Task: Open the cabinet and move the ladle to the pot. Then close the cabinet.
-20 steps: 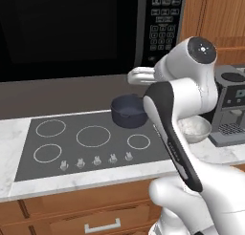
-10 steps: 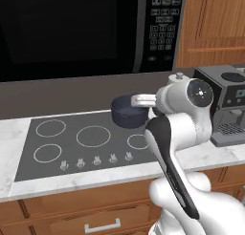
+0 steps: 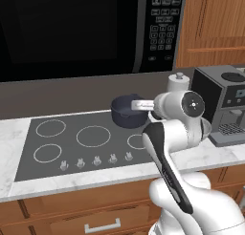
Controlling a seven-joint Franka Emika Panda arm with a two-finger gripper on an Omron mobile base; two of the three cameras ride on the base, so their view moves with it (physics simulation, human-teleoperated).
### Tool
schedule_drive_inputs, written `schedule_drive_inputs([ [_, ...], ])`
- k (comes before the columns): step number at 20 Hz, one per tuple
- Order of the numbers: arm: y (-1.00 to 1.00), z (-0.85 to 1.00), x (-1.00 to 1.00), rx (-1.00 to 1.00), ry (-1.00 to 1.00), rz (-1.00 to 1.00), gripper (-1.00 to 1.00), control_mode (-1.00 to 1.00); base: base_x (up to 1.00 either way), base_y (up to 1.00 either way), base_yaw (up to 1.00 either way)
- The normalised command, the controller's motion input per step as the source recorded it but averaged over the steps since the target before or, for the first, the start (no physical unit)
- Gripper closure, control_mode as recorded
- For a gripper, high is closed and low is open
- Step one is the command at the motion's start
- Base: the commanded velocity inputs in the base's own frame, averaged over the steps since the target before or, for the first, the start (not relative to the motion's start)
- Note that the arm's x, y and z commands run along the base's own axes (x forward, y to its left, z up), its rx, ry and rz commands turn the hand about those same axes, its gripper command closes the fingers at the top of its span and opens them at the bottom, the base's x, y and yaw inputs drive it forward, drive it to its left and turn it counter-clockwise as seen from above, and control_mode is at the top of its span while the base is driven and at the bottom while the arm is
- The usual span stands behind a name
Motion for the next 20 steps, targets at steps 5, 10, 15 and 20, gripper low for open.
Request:
schedule_drive_inputs([
  [5,-0.02,-0.14,0.65,0.0,0.02,0.0,1.0,-1.0,0.0,0.0,0.0],
  [10,-0.02,-0.22,0.45,0.0,0.0,0.0,1.0,-1.0,0.0,0.0,0.0],
  [15,0.0,-0.32,0.4,0.0,0.0,0.0,1.0,-1.0,0.0,0.0,0.0],
  [20,-0.01,-0.21,0.52,0.0,0.0,0.0,1.0,-1.0,0.0,0.0,0.0],
])
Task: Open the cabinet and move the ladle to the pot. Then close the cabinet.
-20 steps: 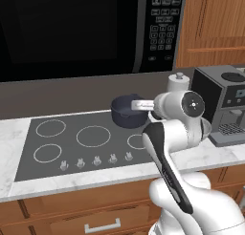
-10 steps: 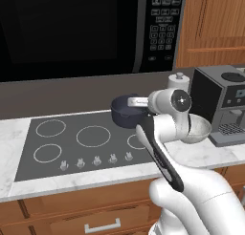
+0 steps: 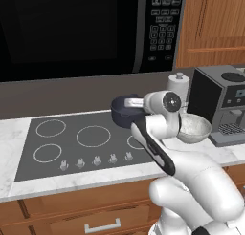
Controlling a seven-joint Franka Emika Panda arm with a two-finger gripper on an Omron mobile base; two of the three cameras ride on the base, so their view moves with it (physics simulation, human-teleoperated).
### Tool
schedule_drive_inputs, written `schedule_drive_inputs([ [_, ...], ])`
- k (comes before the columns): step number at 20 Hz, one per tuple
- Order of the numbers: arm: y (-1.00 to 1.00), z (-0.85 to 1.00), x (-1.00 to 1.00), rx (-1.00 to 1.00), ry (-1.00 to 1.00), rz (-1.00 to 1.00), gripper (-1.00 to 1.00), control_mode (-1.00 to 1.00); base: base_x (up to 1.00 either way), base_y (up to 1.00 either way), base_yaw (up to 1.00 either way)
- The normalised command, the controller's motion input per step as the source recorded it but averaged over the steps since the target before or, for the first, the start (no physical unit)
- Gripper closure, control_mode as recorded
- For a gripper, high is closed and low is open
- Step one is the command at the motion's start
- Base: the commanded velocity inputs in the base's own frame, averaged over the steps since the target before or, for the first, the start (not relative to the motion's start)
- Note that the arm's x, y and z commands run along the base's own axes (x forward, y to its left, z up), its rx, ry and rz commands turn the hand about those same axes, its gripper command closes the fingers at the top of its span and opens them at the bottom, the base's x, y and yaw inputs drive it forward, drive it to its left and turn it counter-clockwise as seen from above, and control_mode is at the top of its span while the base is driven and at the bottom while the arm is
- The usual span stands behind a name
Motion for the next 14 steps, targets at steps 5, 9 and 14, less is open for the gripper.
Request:
schedule_drive_inputs([
  [5,-0.02,-0.07,0.54,0.0,0.0,0.0,1.0,-1.0,0.0,0.0,0.0],
  [9,0.0,-0.13,0.49,0.0,0.0,0.0,1.0,-1.0,0.0,0.0,0.0],
  [14,0.0,-0.17,0.37,0.0,0.01,0.0,1.0,-1.0,0.0,0.0,0.0],
])
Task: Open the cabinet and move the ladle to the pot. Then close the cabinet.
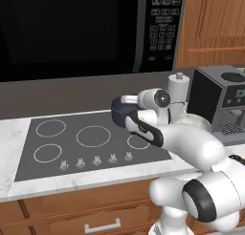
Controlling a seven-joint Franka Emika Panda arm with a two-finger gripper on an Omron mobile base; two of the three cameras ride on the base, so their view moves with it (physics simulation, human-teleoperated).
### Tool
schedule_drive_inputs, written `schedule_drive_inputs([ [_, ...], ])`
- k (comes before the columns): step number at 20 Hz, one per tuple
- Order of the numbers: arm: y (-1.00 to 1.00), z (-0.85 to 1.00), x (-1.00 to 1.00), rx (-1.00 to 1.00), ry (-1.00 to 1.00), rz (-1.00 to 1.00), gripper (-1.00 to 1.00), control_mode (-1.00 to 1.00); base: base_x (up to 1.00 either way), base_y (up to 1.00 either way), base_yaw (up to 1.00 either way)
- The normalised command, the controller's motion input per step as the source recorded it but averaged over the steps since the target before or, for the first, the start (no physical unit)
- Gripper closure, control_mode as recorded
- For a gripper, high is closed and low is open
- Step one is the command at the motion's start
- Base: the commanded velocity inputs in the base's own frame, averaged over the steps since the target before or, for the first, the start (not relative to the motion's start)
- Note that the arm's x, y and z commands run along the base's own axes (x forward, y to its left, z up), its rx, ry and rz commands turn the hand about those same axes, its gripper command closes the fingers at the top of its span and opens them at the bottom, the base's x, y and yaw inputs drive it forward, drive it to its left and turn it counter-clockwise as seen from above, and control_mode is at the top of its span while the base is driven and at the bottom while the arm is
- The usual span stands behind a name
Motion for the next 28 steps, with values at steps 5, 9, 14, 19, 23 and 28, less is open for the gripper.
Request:
schedule_drive_inputs([
  [5,0.0,-0.15,0.37,-0.01,0.0,0.0,1.0,-1.0,0.0,0.0,0.0],
  [9,0.0,-0.01,0.38,0.0,0.0,0.0,1.0,-1.0,0.0,0.0,0.0],
  [14,0.0,-0.04,0.34,0.0,0.0,0.0,1.0,-1.0,0.0,0.0,0.0],
  [19,0.0,-0.09,0.27,0.0,0.0,0.0,1.0,-1.0,0.0,0.0,0.0],
  [23,0.0,-0.14,0.27,0.0,0.0,0.0,1.0,-1.0,0.0,0.0,0.0],
  [28,0.0,-0.09,0.26,0.0,0.0,0.0,1.0,-1.0,0.0,0.0,0.0],
])
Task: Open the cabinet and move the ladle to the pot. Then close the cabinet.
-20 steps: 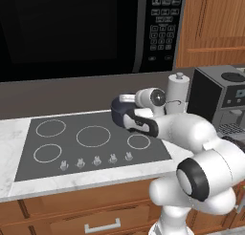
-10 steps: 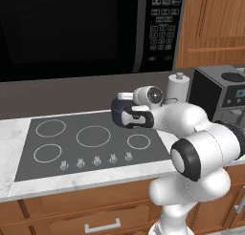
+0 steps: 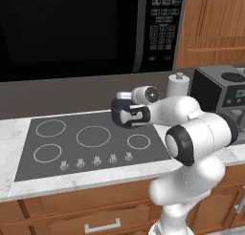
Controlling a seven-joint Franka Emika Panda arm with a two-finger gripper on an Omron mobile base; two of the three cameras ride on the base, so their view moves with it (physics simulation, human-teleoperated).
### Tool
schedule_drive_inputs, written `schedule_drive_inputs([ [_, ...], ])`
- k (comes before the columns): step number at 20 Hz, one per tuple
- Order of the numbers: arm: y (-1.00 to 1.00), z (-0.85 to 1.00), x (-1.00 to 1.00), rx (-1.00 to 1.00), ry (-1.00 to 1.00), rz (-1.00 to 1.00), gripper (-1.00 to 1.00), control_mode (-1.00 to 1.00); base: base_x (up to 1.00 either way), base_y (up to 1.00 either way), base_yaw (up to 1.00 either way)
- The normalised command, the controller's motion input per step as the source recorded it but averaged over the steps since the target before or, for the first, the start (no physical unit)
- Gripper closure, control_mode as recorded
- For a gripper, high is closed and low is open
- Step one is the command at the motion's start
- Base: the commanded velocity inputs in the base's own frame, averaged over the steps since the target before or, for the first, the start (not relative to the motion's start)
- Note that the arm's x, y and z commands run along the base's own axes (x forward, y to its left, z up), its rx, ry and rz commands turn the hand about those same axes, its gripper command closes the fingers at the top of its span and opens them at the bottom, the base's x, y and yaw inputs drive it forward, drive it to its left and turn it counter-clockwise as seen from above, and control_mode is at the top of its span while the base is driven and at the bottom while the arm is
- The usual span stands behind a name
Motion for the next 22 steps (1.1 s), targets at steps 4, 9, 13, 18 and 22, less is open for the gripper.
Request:
schedule_drive_inputs([
  [4,0.0,-0.06,0.29,0.0,0.0,0.0,1.0,-1.0,0.0,0.0,0.0],
  [9,0.0,-0.08,0.22,0.0,0.0,0.0,1.0,-1.0,0.0,0.0,0.0],
  [13,0.0,-0.09,0.15,0.0,0.0,0.0,1.0,-1.0,0.0,0.0,0.0],
  [18,0.0,-0.02,0.08,-0.02,0.0,0.0,1.0,-1.0,0.0,0.0,0.0],
  [22,0.0,-0.04,0.11,-0.03,0.0,0.0,1.0,-1.0,0.0,0.0,0.0],
])
